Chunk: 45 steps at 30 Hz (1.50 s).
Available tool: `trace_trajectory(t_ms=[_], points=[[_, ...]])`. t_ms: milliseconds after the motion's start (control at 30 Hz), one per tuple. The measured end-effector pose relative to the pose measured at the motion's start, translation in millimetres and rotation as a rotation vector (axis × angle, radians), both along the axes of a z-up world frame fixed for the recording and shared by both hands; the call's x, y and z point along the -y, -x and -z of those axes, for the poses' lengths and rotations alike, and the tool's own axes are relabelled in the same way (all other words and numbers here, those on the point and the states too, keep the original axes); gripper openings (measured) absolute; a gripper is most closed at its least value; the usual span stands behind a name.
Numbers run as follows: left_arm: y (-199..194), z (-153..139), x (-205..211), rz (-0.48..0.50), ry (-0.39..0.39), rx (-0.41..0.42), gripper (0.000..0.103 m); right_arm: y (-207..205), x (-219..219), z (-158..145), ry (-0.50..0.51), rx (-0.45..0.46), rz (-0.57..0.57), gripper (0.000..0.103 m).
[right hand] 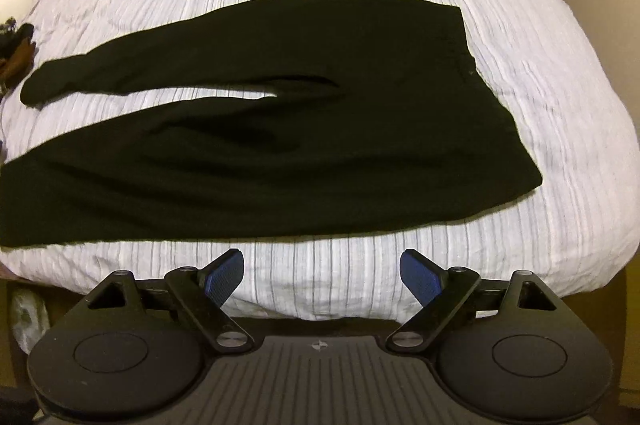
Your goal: Fold clothes
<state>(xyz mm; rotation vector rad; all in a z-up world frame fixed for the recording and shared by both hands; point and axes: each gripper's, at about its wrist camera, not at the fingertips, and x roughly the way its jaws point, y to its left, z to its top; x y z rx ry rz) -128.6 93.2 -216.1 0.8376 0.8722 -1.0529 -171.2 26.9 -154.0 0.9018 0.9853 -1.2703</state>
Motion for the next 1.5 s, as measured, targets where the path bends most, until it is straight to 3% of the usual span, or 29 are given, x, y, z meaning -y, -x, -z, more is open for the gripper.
trace_trajectory(t_ms=[100, 333, 1233, 1367, 1500], points=[[9.4, 5.9, 4.3, -0.011, 0.003, -0.037, 0.099, 0.4, -0.3, -0.6, -0.007, -0.029, 0.003, 0.088], [39.3, 9.1, 19.8, 0.075, -0.013, -0.055, 0.099, 1.6, -6.3, -1.1, -0.007, -0.093, -0.005, 0.088], [60.8, 8.3, 26.7, 0.126, -0.024, -0.009, 0.099, 20.9, -19.9, 16.2, -0.043, -0.076, -0.001, 0.088], [67.5, 12.5, 25.2, 0.170, -0.014, 0.052, 0.098, 16.2, -24.5, 22.4, 0.042, -0.153, -0.120, 0.088], [76.9, 26.9, 19.0, 0.298, -0.030, 0.182, 0.098, 10.5, -29.5, 28.8, 0.140, -0.239, -0.255, 0.088]])
